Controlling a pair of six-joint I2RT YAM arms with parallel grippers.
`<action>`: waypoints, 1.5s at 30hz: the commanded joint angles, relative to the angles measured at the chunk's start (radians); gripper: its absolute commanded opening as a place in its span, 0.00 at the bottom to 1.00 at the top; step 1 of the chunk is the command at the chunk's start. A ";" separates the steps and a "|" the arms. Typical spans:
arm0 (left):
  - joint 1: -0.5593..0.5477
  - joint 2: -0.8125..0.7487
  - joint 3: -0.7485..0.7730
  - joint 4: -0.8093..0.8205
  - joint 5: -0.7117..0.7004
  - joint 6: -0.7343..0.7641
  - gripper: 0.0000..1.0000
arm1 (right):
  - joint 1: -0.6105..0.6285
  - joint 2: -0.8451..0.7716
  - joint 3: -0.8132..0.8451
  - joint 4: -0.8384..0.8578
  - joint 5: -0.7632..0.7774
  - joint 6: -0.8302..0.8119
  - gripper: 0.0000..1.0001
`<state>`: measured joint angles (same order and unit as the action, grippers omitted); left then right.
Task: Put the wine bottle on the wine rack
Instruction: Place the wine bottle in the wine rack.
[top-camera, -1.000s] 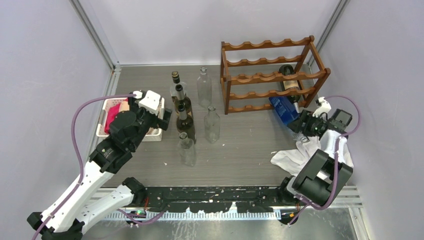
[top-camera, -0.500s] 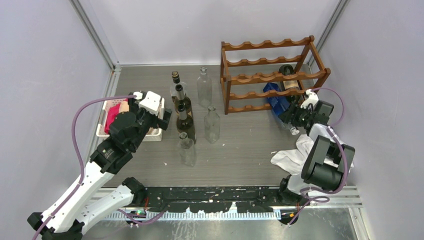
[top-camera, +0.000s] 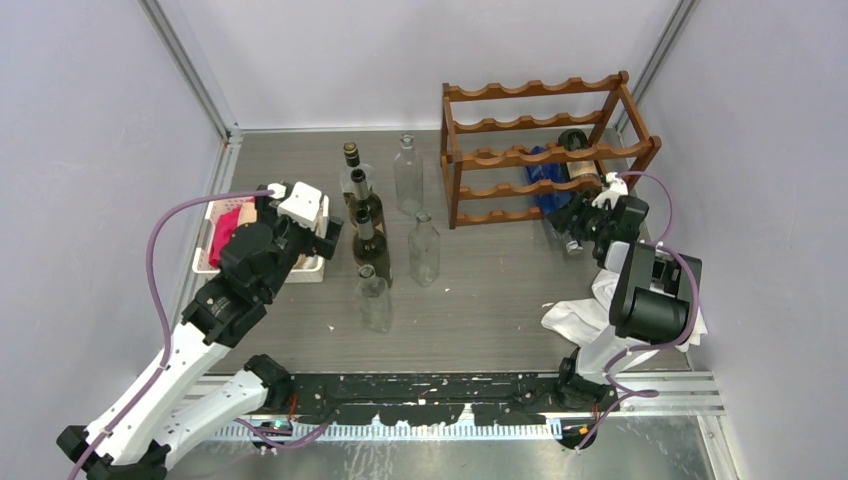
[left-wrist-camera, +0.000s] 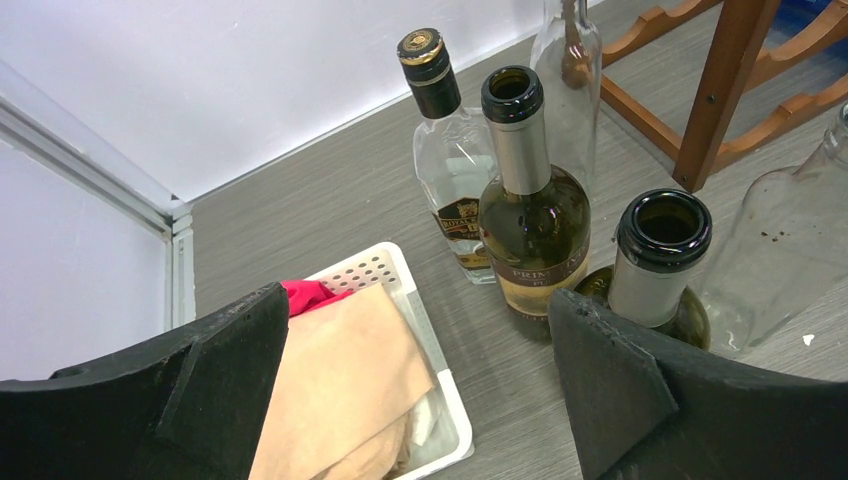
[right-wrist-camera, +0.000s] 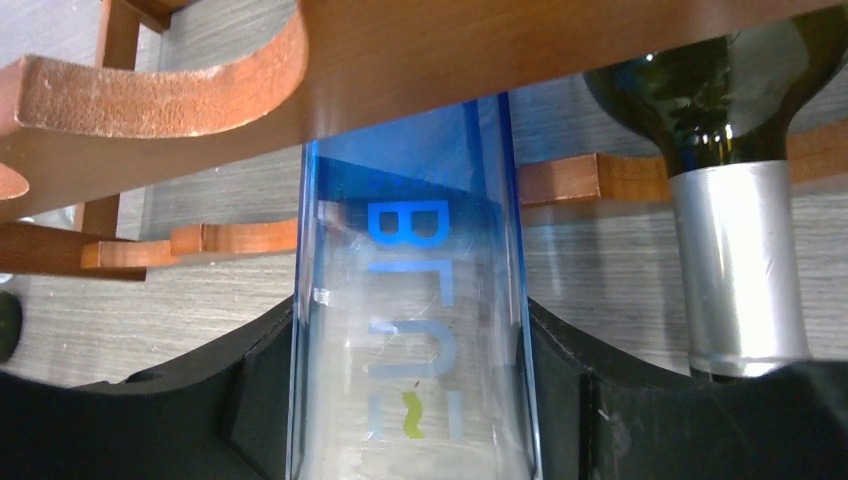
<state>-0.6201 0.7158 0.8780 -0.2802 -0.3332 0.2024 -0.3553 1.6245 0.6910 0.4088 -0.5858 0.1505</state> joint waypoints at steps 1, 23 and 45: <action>0.010 0.000 -0.001 0.081 -0.010 0.015 0.99 | -0.001 -0.018 0.018 0.357 -0.020 0.069 0.01; 0.027 0.020 -0.005 0.082 0.008 0.017 0.99 | 0.045 0.095 0.060 0.519 0.015 0.112 0.01; 0.032 0.024 -0.007 0.082 0.024 0.017 0.99 | 0.117 0.124 0.163 0.417 0.138 0.084 0.03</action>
<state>-0.5941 0.7441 0.8688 -0.2729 -0.3206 0.2173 -0.2459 1.7809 0.7517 0.6456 -0.4435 0.2565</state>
